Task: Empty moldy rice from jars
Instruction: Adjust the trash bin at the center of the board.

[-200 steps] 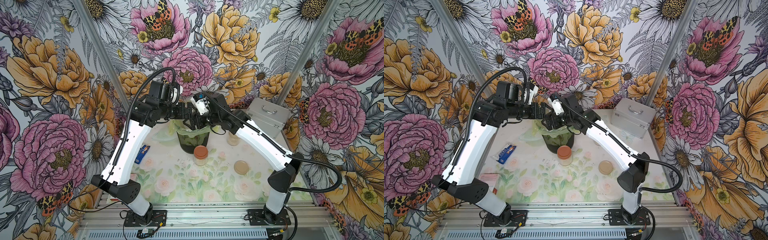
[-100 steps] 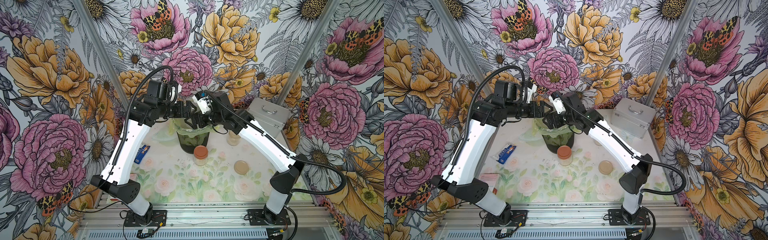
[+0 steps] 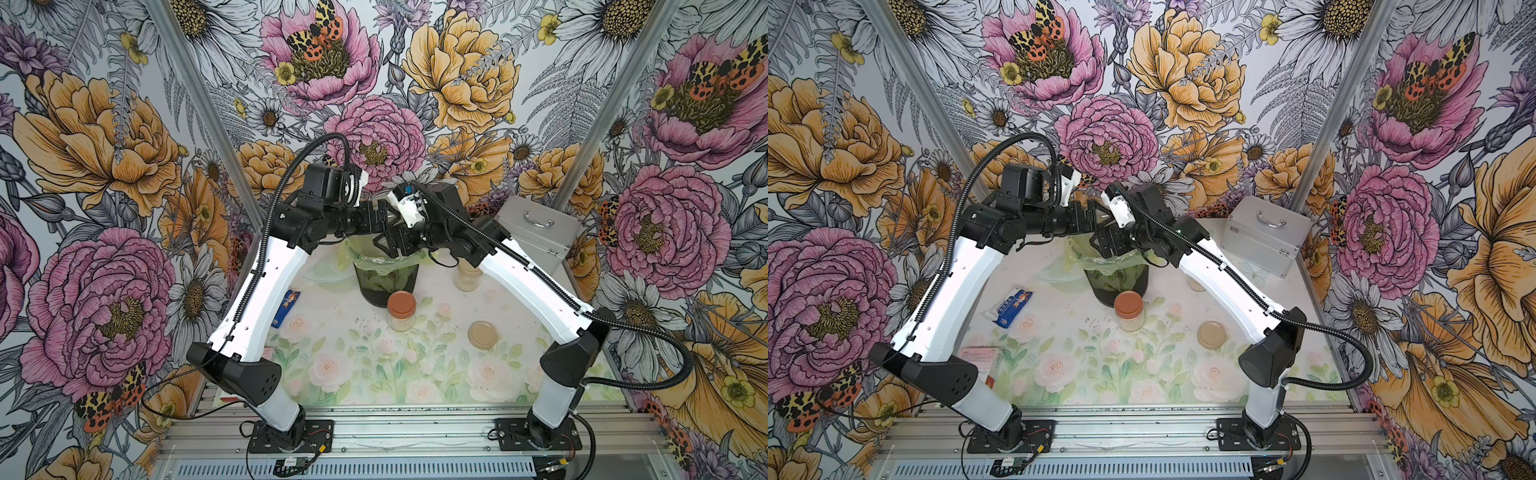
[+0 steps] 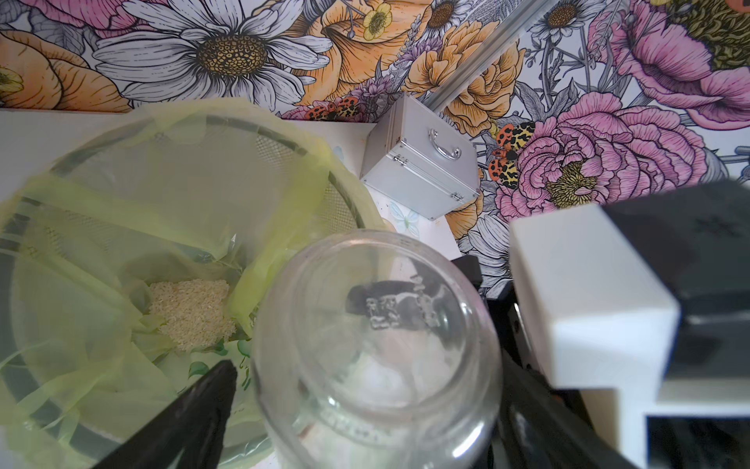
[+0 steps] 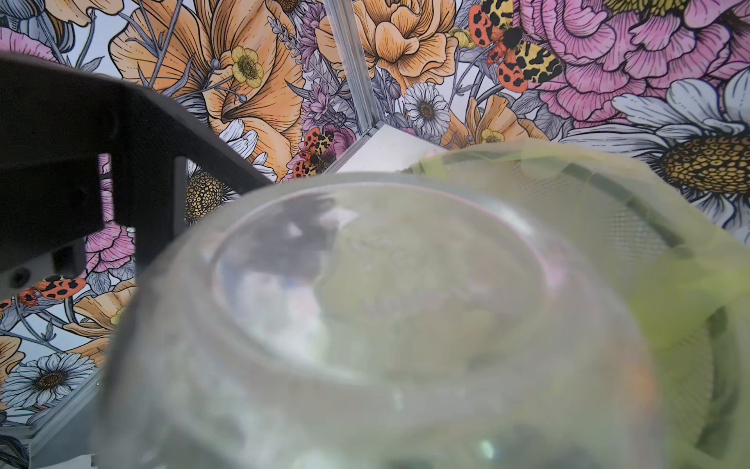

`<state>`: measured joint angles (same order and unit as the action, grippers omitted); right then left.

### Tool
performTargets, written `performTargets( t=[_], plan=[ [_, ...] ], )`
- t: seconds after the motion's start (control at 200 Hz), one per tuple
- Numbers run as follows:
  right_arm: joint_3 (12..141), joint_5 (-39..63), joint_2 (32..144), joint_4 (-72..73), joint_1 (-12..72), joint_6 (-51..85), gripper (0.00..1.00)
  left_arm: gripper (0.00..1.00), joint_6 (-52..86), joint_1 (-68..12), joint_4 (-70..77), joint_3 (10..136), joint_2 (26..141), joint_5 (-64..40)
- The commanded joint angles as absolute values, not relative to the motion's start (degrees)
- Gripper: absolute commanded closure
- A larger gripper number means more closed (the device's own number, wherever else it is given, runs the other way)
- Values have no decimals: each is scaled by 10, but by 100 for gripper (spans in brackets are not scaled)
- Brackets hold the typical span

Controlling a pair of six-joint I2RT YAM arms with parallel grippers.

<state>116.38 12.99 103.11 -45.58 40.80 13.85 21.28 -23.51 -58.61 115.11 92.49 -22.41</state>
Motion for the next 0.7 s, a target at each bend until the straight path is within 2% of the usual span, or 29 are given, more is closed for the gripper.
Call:
performTargets(
  t=[0.0, 0.185, 0.385, 0.696],
  plan=[
    [1206, 144, 994, -362, 412, 134, 100, 2, 218, -242, -585, 1130, 940, -256],
    [1219, 141, 999, -361, 412, 131, 100, 3, 224, -241, -562, 1109, 936, -284],
    [1224, 131, 1005, -361, 411, 130, 100, 11, 244, -239, -526, 1071, 919, -300],
    [1234, 111, 1011, -361, 413, 131, 100, 41, 278, -237, -494, 1038, 903, -307]
  ],
)
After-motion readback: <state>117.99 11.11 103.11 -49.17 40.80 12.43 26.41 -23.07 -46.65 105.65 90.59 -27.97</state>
